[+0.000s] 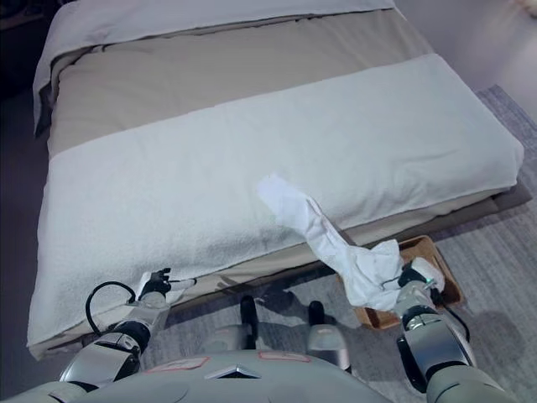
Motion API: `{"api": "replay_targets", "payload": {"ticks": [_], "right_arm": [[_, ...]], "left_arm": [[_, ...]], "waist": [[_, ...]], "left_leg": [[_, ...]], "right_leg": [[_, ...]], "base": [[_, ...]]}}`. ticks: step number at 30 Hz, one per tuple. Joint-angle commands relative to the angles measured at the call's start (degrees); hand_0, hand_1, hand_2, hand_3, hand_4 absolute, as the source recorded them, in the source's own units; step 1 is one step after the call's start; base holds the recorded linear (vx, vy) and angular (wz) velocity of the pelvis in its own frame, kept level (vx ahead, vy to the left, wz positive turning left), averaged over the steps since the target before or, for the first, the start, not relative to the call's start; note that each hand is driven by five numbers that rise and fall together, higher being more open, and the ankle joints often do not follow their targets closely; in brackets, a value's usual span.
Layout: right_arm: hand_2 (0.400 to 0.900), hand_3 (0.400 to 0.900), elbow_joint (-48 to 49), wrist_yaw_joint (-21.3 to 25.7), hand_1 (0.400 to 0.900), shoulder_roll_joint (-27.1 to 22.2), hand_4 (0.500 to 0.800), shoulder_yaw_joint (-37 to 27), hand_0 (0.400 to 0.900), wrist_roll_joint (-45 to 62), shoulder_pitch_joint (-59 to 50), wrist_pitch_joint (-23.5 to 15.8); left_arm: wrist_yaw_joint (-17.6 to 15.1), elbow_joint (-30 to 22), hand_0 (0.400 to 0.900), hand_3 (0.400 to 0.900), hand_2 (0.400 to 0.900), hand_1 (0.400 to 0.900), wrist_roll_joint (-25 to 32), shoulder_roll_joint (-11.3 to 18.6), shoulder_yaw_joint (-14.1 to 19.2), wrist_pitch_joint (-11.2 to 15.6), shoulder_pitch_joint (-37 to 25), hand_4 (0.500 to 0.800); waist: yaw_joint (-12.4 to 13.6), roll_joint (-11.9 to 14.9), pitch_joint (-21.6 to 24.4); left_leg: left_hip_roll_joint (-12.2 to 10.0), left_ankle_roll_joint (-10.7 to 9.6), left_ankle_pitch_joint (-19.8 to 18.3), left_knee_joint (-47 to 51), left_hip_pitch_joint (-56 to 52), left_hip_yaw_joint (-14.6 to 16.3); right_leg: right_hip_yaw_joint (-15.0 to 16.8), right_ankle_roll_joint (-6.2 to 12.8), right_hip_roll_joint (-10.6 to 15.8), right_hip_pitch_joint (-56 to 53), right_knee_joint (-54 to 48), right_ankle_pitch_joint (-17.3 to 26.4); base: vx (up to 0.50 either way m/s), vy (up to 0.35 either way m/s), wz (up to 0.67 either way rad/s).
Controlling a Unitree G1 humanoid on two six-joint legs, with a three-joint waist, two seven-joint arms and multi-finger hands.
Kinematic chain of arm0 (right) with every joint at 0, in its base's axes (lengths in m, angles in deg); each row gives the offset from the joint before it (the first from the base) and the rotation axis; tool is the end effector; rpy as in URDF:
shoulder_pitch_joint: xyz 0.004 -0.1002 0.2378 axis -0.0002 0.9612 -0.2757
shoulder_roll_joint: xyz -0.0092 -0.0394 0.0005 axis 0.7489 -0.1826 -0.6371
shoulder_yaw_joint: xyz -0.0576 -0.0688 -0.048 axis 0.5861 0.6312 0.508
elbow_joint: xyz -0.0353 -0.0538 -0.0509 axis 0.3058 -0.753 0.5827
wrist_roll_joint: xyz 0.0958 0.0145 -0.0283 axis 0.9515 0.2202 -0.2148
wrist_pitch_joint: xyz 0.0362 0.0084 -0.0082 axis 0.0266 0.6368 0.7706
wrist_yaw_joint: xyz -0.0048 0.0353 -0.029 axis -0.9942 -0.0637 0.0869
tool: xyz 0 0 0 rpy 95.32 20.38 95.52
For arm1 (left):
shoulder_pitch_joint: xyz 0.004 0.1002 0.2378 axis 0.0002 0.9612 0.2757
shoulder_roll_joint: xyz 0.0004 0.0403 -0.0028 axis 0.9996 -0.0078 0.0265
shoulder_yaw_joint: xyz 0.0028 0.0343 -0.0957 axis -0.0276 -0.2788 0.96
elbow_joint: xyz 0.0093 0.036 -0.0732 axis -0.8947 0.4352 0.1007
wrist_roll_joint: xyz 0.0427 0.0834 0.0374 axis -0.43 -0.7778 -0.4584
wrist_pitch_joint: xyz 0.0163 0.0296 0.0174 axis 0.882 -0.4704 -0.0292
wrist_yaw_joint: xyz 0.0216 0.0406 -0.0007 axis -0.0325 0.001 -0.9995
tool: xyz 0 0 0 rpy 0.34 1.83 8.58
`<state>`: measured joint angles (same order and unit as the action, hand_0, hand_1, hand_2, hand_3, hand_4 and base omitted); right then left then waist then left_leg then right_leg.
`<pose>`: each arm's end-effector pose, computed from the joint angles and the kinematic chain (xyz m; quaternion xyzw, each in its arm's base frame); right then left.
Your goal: Put the clothes on the bed into the basket.
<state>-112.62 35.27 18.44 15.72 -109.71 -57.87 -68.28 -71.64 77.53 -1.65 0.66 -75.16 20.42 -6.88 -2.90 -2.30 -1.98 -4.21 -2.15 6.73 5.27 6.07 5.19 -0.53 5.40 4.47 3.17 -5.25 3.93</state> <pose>0.1488 -0.2893 -0.0691 -0.4940 0.5012 -0.0817 0.7057 0.1342 0.2319 -0.0933 0.2483 0.5042 0.1447 0.8143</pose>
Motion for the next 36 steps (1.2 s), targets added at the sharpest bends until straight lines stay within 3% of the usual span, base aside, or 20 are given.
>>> {"api": "replay_targets", "payload": {"ticks": [1,10,19,30,36], "right_arm": [[0.9,0.9,-3.83,2.93,0.9,-4.59,0.8,-0.37,0.9,-1.8,-3.15,0.82],[0.9,0.9,-3.36,4.08,0.9,-2.16,0.8,0.11,0.9,-0.97,-3.01,0.89],[0.9,0.9,-2.58,3.98,0.9,5.94,0.8,2.79,0.9,0.98,-2.16,0.03],[0.9,0.9,-4.26,-0.41,0.9,11.91,0.8,5.98,0.9,-0.63,2.91,-0.85],[0.9,0.9,-4.32,-0.64,0.9,11.57,0.8,-1.51,0.9,8.29,6.86,-2.11]], "left_arm": [[-1.7,3.85,0.9,0.9,0.9,0.9,-2.01,1.34,2.37,1.0,-3.96,0.8],[-2.05,3.54,0.9,0.9,0.9,0.9,-0.81,-0.29,2.03,0.96,-3.47,0.8],[-1.97,3.57,0.9,0.9,0.9,0.9,-1.63,-1.81,0.35,0.65,-3.29,0.8],[0.49,2.27,0.9,0.9,0.9,0.9,-4.52,-2.65,-1.68,0.41,-2.03,0.8],[1.24,1.73,0.9,0.9,0.9,0.9,-4.48,-2.75,-1.33,0.83,-0.9,0.8]], "waist": [[0.26,-0.76,-0.11],[0.27,-2.0,-0.1],[0.84,-1.22,1.01],[1.11,0.63,1.9],[0.48,1.28,2.43]], "left_leg": [[1.24,-0.11,-5.23,-0.27,-3.36,0.95],[0.88,-0.6,-4.6,-0.27,-3.17,0.35],[0.94,-0.47,-5.05,-0.27,-4.37,-0.26],[1.27,-0.05,-6.06,-0.27,-6.82,-0.95],[1.51,0.37,-6.77,-0.27,-8.44,-0.92]], "right_leg": [[-1.76,-0.84,-1.28,-0.95,0.25,-2.69],[-2.64,-1.17,-1.7,-1.4,0.25,-3.06],[-3.44,-1.43,-1.86,-2.86,0.25,-3.64],[-4.31,-1.43,-1.69,-5.54,0.25,-4.47],[-4.75,-1.22,-1.55,-7.33,0.25,-4.78]], "base": [[-0.02,-0.05,0.02],[-0.02,-0.047,0.05],[0.0,-0.016,0.04],[0.01,0.009,0.04],[0.01,0.025,0.03]]}}
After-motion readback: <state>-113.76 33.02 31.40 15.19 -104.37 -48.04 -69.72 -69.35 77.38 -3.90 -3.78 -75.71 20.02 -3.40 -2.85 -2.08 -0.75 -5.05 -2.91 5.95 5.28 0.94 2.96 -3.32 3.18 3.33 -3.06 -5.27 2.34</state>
